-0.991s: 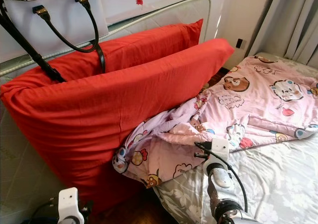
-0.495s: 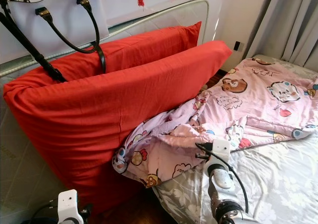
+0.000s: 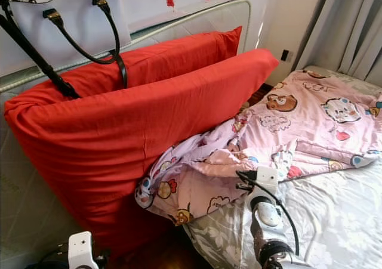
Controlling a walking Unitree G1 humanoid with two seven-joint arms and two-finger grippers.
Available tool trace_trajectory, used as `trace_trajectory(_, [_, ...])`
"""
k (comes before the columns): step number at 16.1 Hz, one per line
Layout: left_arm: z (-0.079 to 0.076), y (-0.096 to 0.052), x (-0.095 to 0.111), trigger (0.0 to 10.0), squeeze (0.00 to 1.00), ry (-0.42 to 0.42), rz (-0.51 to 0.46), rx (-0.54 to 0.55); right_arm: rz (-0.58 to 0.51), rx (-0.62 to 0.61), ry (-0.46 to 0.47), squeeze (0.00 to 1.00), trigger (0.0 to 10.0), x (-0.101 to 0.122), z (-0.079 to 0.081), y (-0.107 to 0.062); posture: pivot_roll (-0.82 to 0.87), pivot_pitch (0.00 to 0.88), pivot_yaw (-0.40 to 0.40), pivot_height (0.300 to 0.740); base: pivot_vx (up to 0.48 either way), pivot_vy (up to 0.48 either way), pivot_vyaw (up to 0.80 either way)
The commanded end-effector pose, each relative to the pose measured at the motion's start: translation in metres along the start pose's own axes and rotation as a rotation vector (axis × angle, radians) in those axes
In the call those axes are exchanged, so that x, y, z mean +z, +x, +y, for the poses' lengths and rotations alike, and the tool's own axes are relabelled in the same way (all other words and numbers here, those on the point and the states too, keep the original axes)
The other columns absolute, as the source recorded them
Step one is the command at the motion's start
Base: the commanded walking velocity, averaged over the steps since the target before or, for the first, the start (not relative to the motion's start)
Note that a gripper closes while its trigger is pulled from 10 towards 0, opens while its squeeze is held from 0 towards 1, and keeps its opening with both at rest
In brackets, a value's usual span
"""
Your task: Clean up the room
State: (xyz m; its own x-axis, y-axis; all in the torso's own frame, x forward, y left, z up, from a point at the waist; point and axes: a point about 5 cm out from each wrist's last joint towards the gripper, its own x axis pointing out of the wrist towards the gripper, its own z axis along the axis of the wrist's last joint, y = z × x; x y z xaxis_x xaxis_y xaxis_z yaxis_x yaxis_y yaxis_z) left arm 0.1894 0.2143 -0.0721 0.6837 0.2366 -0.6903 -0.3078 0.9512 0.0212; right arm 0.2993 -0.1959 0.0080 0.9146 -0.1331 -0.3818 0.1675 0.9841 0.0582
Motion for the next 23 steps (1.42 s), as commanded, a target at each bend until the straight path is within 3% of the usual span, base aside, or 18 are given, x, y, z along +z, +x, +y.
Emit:
trace_trajectory(1, [0.0044, -0.0005, -0.0025, 10.0, 0.0, 0.02, 0.016, 0.006, -0.018, 0.007, -0.005, 0.0, 10.0, 0.0036, 0.0038, 0.0011, -0.06, 0.0, -0.004, 0.74, 0.0, 0.0, 0.0])
trace_trajectory(23, [0.0043, -0.0004, -0.0023, 10.0, 0.0, 0.025, 0.016, -0.005, -0.036, -0.022, -0.002, 0.0, 10.0, 0.0056, -0.0001, 0.001, -0.06, 0.0, 0.002, 0.74, -0.022, 0.0, 0.0])
